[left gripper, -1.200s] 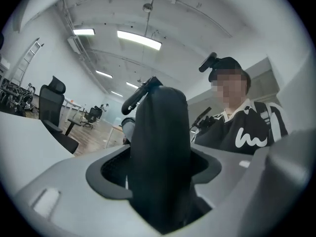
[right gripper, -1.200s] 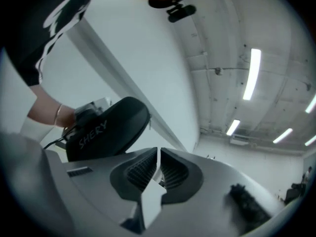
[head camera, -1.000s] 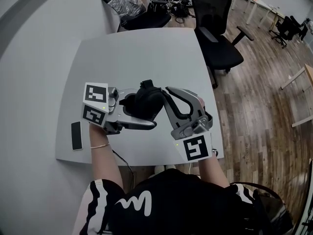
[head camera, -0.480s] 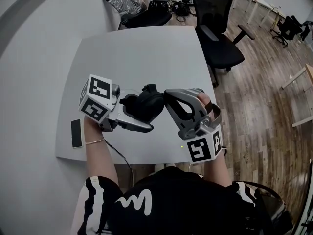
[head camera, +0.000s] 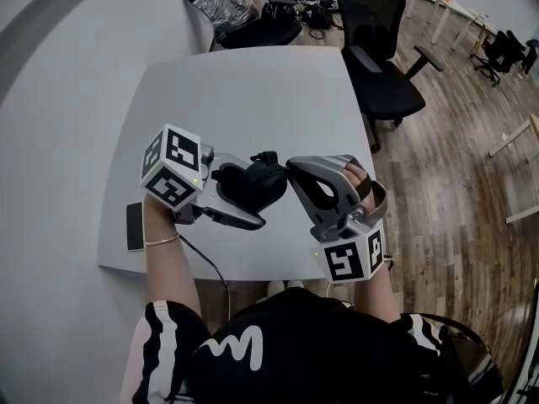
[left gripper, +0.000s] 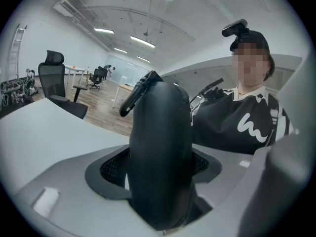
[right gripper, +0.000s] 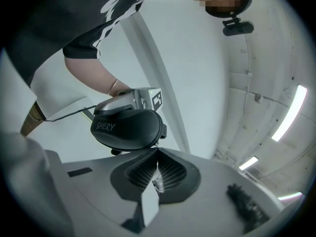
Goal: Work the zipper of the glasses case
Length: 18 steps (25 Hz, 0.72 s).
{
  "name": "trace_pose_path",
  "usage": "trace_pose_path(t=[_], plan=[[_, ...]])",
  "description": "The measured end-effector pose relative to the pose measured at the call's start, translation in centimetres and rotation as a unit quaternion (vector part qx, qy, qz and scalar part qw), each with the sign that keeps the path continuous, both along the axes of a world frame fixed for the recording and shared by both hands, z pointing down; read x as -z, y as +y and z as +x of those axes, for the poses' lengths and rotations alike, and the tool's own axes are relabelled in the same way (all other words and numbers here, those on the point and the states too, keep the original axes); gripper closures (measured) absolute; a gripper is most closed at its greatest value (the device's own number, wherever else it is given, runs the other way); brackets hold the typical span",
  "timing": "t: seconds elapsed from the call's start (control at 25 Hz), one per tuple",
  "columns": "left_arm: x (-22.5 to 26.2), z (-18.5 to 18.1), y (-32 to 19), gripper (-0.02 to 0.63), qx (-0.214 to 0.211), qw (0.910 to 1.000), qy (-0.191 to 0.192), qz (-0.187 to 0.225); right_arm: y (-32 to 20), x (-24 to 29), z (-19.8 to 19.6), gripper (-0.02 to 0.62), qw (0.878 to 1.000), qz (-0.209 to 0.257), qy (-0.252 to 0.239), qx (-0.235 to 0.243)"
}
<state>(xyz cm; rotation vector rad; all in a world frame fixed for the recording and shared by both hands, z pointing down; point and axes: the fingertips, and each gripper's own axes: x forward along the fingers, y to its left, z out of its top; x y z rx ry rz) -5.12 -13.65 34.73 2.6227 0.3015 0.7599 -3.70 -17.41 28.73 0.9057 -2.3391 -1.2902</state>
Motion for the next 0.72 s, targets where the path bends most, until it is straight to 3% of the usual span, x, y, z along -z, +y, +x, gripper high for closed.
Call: trace_pose_path(t=[0.12, 0.2, 0.36, 0.44, 0.56, 0.72], plan=[[0.4, 0.7, -1.1, 0.262, 0.02, 0.9966, 0.02, 0.077, -0.5, 1.1, 0.3, 0.588, 0.999, 0.0, -0.032, -0.017], [0.4, 2.0, -1.7, 0.258, 0.047, 0.9877, 0.039, 0.144, -0.4, 1.3, 0.8, 0.588, 0.999, 0.001, -0.046, -0.027], [1.1, 5.0, -3.4, 0.273, 0.129, 0.948, 0.099, 0.274, -0.1, 0.8, 2.5, 0.589, 0.997, 0.0, -0.067, -0.048], [1.1, 5.9, -3.5, 0.313, 0.149, 0.9437, 0.123, 0.269, -0.3, 0.7, 3.3, 0.588, 0.995, 0.0, -0.077, -0.057], [0.6, 7.0, -3.1, 0.322, 0.173, 0.9503, 0.152, 0.21, -0.3, 0.1, 4.1, 0.588, 0.995, 0.0, -0.08, -0.065], [0.0, 7.6, -2.9, 0.324, 0.177, 0.9548, 0.162, 0.176, -0.5, -0.7, 4.8, 0.588, 0.994, -0.002, -0.075, -0.074]])
